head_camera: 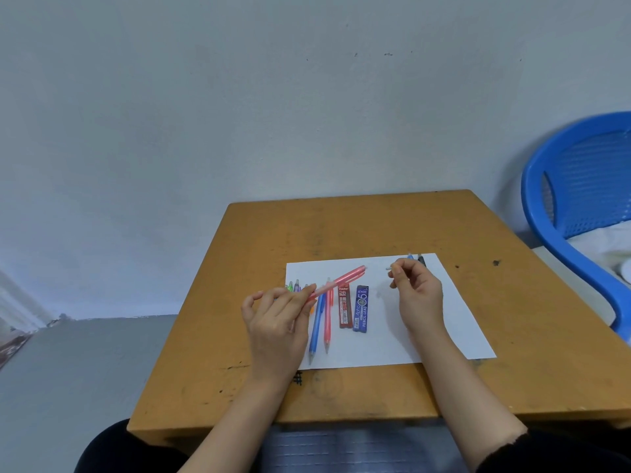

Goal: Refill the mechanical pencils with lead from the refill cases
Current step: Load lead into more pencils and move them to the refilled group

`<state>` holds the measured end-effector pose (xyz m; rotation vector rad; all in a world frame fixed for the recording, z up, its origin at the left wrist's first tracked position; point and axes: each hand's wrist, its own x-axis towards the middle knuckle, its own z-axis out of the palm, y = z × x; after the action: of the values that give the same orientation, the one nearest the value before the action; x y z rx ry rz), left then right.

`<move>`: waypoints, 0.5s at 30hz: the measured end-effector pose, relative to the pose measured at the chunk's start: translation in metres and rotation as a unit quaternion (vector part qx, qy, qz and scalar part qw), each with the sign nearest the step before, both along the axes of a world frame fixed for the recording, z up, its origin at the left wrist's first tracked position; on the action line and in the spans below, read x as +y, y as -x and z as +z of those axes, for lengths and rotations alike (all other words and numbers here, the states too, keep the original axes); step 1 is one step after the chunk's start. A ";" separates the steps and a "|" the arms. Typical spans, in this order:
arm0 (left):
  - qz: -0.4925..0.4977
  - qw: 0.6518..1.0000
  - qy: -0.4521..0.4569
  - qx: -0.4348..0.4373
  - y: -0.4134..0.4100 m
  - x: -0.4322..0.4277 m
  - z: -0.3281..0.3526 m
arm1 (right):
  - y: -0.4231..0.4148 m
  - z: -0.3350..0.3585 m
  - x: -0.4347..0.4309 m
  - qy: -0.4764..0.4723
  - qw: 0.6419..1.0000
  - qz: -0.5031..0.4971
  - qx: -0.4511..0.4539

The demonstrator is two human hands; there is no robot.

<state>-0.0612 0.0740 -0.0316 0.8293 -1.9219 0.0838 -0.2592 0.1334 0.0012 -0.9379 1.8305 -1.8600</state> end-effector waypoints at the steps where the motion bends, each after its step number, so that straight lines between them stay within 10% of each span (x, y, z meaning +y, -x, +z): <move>1: 0.001 1.000 -0.001 -0.001 0.000 0.000 0.000 | 0.002 -0.002 -0.001 -0.019 0.999 -0.017 0.024; 15: -0.005 1.000 -0.008 -0.006 0.000 0.001 0.001 | 0.008 -0.022 -0.017 -0.232 0.946 -0.041 0.221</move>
<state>-0.0611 0.0750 -0.0310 0.8306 -1.9394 0.0680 -0.2674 0.1169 -0.0207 -1.1690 2.4568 -1.2190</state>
